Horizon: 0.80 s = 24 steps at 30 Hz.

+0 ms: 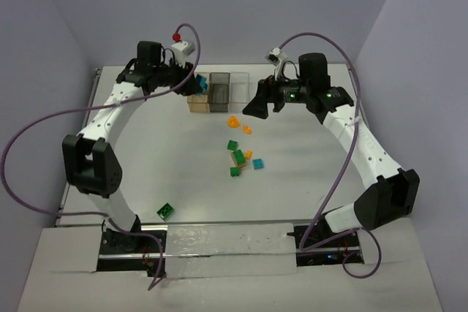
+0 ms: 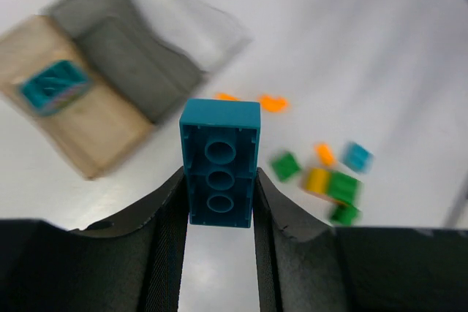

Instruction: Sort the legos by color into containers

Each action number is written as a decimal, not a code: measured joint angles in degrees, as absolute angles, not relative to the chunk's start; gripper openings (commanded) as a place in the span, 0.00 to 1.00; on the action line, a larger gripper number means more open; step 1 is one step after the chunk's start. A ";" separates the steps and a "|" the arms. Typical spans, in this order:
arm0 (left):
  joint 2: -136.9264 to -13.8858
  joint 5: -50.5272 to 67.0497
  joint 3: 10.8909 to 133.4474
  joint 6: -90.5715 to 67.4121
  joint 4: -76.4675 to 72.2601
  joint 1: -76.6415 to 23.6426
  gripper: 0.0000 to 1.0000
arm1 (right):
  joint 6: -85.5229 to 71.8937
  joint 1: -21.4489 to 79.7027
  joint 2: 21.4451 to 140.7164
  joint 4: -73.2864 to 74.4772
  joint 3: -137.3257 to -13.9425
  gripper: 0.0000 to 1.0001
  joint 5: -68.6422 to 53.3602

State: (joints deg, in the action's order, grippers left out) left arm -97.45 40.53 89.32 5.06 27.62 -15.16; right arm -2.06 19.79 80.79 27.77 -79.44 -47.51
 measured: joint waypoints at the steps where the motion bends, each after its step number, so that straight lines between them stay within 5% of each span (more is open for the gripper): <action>1: -100.11 36.21 92.42 4.96 28.15 -15.18 0.00 | -1.92 18.55 80.61 27.93 -79.44 1.00 -46.73; 14: -128.96 7.70 117.70 3.64 32.18 -15.92 0.10 | -1.41 16.62 76.40 28.84 -77.07 1.00 -42.61; 24: -130.12 6.41 117.14 3.73 33.14 -16.10 0.38 | -0.10 16.60 76.43 29.12 -76.51 1.00 -42.72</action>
State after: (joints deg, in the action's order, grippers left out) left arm -130.12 6.41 117.14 3.73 33.14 -16.10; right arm -0.10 16.60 76.43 29.12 -76.51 -42.72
